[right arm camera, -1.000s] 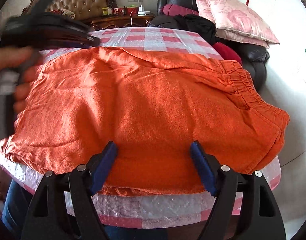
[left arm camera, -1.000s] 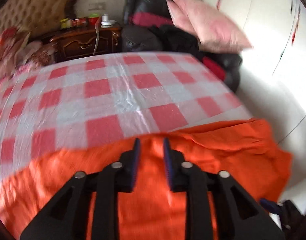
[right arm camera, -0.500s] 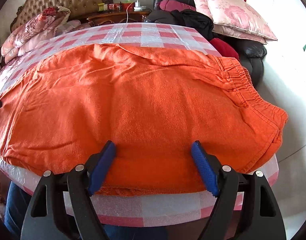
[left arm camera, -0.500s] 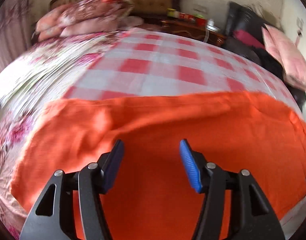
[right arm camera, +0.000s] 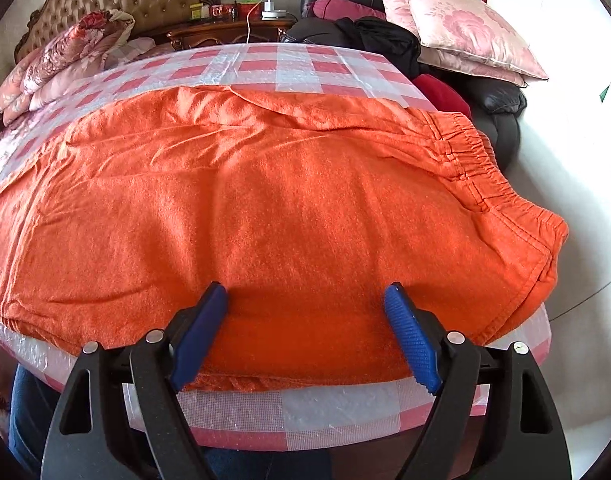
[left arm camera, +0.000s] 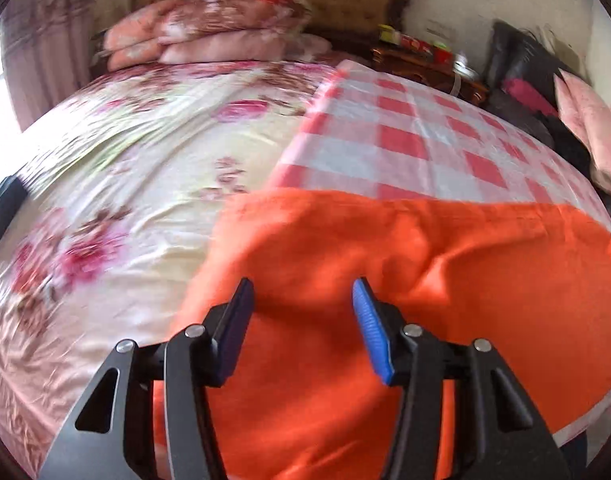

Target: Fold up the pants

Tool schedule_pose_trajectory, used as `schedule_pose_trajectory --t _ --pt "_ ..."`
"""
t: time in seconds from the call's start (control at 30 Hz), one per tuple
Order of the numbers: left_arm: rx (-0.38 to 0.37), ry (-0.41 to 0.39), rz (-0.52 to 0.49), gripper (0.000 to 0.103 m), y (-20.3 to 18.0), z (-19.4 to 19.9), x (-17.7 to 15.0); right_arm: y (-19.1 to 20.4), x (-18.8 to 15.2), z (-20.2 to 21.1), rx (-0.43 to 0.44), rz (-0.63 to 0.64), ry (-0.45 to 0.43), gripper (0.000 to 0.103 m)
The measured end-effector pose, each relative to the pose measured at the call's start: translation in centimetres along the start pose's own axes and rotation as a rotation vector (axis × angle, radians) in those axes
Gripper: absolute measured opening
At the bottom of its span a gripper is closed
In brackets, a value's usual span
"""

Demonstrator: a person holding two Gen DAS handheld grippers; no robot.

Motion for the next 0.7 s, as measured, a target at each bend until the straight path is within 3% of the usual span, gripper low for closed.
schedule_pose_trajectory --t 0.13,0.27,0.33,0.43,0.57,0.67,0.7 --pt "-0.035 -0.053 0.199 0.054 5.9 3.3 1.8 0.0 0.0 0.0 0.001 -0.001 0.003 0.081" --pt "-0.171 -0.006 0.465 0.054 11.6 4.9 1.3 0.0 -0.2 0.1 -0.001 -0.001 -0.003 0.081" --pt "-0.229 0.032 0.543 0.053 13.3 5.2 -0.1 -0.1 -0.3 0.1 -0.001 -0.005 -0.007 0.081" --pt "-0.313 0.086 0.618 0.053 14.1 5.4 -2.2 -0.1 -0.3 0.1 -0.003 -0.006 -0.008 0.081" --pt "-0.343 0.179 0.607 0.053 13.0 4.3 -4.8 -0.1 -0.3 0.1 0.0 -0.005 -0.01 0.082" --pt "-0.437 0.233 0.632 0.053 11.3 3.9 -5.8 -0.1 -0.3 0.2 0.003 -0.006 -0.012 0.082" --pt "-0.455 0.242 0.632 0.032 10.9 3.8 -5.9 0.0 -0.3 0.2 0.004 -0.005 -0.013 0.082"
Point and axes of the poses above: each gripper's, at about its wrist camera, not at the fingertips, and z roughly against the way its jaws point, y to its left, x to its top, the point moved 9 cm from there along -z, roughly the way its jaws point, and after that the axes turned 12 degrees about z, right-handed, at the moved point
